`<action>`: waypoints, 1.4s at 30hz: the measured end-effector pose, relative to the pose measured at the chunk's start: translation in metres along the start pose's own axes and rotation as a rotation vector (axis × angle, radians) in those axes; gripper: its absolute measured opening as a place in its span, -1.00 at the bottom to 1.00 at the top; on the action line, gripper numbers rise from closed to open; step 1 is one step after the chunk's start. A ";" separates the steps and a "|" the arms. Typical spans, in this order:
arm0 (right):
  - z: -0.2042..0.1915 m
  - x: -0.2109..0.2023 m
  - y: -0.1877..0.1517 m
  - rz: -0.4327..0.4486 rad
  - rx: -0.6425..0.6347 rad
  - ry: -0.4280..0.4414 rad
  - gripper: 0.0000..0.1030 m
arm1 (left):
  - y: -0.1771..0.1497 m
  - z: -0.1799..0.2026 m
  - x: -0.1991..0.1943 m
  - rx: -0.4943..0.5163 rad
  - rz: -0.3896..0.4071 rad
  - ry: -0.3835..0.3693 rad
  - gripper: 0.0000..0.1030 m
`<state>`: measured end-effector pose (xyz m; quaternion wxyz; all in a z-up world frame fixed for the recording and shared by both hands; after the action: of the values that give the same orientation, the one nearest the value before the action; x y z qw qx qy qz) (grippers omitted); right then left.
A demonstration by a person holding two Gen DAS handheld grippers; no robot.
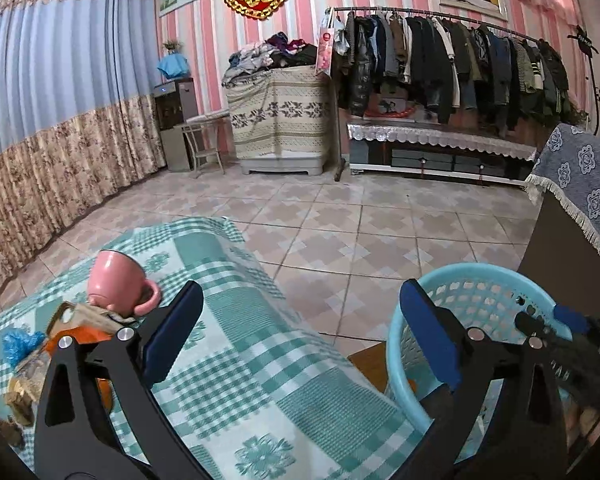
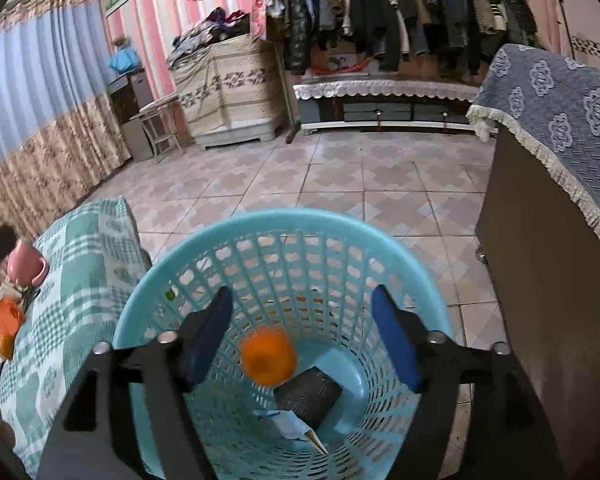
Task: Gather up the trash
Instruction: 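Open the left tool releasing the lid while the right tool releases the peel into the basket, then move both open tools back over the remaining items on the tablecloth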
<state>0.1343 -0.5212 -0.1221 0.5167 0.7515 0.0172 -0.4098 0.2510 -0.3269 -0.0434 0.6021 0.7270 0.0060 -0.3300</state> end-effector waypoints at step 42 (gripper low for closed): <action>-0.203 -0.111 -0.039 0.165 -0.317 0.310 0.79 | -0.102 -0.305 -0.218 -0.369 0.046 0.446 0.90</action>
<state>0.1645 -0.2985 -0.0553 0.6513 0.7137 0.0988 -0.2380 0.1831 0.0536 -0.0091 0.7152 0.6598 0.1819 -0.1416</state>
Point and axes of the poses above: each gripper's, at about its wrist camera, not at the fingertips, and x roughly the way its jaws point, z to its right, y to its top, the point moved 7 cm from there along x, roughly the way its jaws point, and after that the axes turned 3 degrees about -x, right-handed, at the moved point
